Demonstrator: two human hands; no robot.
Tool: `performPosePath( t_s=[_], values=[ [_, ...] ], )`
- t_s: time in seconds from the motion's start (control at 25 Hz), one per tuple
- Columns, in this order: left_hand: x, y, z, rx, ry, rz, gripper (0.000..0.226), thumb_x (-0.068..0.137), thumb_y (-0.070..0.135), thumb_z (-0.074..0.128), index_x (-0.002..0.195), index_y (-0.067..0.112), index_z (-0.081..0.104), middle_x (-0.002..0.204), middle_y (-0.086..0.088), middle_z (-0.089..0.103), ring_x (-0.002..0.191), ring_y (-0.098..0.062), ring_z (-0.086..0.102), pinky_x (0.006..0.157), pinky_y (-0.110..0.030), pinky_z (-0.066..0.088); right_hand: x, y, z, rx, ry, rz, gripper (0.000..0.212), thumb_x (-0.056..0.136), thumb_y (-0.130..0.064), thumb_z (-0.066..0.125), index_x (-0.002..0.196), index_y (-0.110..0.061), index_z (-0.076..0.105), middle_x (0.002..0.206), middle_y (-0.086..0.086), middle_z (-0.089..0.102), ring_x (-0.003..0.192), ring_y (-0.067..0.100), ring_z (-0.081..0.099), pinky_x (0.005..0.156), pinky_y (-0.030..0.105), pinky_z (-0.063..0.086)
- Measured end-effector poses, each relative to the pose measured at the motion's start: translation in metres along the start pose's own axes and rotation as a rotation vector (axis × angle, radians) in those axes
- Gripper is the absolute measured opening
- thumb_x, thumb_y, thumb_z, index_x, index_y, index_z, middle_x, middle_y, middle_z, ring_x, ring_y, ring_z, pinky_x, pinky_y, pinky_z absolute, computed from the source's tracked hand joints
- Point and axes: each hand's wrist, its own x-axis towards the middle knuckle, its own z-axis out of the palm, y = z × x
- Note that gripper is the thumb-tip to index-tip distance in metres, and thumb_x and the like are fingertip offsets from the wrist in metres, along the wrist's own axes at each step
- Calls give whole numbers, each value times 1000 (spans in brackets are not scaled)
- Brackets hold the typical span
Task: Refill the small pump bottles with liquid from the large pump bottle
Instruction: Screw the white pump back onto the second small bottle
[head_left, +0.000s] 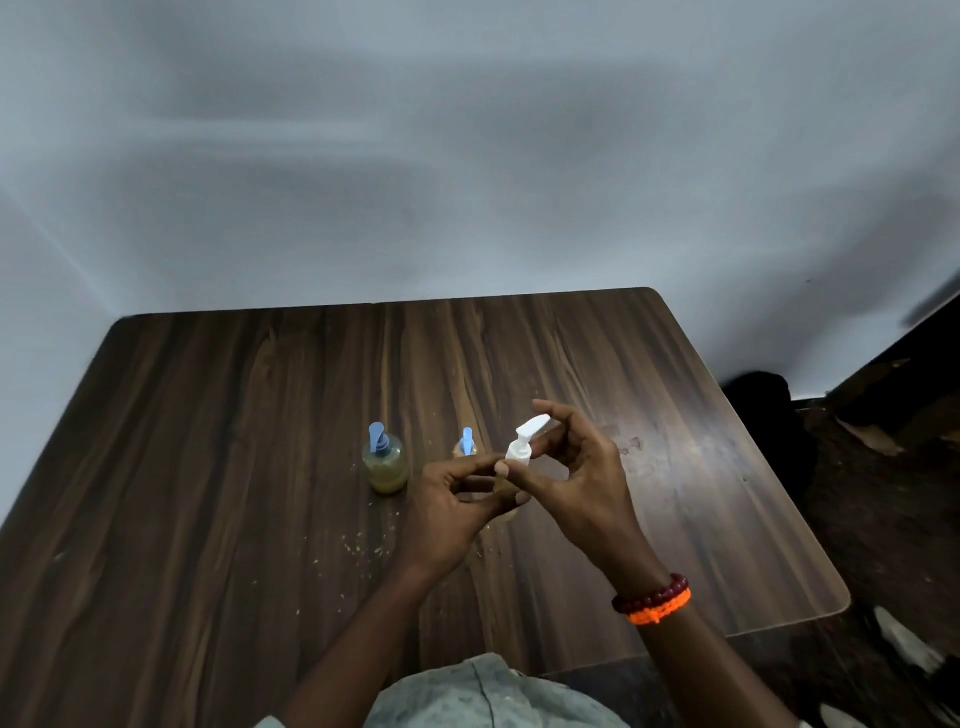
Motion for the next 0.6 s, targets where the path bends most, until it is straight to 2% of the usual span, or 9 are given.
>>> performPosePath(
  t_s=[0.08,0.12,0.16,0.24,0.36,0.52,0.6],
  values=[
    [0,0,-1,-11,2,-11,37,78,31,87,107,52,77,106,20,82,102,-4,77,76,-19,63,-1,-1,-3,19,-43,35,96,74,-38,91,155,-28,40,116,-33,68,119,-7,64,107,20,49],
    [0,0,-1,-9,10,-15,37,77,33,88,109,51,77,106,18,82,102,-5,78,78,-23,64,-1,-2,-5,28,-65,51,101,77,-35,90,160,-26,32,126,-31,67,125,-8,60,111,21,44],
    [0,-1,-2,-2,19,-16,39,77,33,90,111,48,77,106,17,82,102,-6,78,80,-26,65,-1,-1,-7,31,-79,61,100,80,-30,88,161,-23,30,129,-26,70,128,-6,60,115,26,40],
    [0,-4,-3,7,19,-15,41,77,32,91,115,41,78,106,14,83,102,-7,78,85,-31,66,0,-3,-8,17,-61,67,87,82,-21,87,156,-20,40,122,-17,76,124,0,66,116,34,42],
    [-1,-4,-4,17,5,-4,42,78,32,90,118,41,77,108,17,82,103,-3,77,85,-28,66,1,-6,-7,14,-34,59,74,81,-19,88,145,-25,52,115,-18,78,117,0,70,113,44,50],
    [-1,-1,-2,3,-15,-16,40,80,27,88,116,41,78,107,15,82,103,-7,77,82,-30,66,1,-8,-7,48,-162,87,79,89,-18,80,155,-27,37,121,-11,78,126,10,67,118,62,39],
    [-3,3,-1,-5,-28,-10,39,83,24,85,109,51,77,108,22,81,103,-2,76,76,-21,63,0,-11,-5,40,-215,96,90,87,-24,82,159,-29,28,126,-15,75,129,9,65,120,64,33]
  ],
)
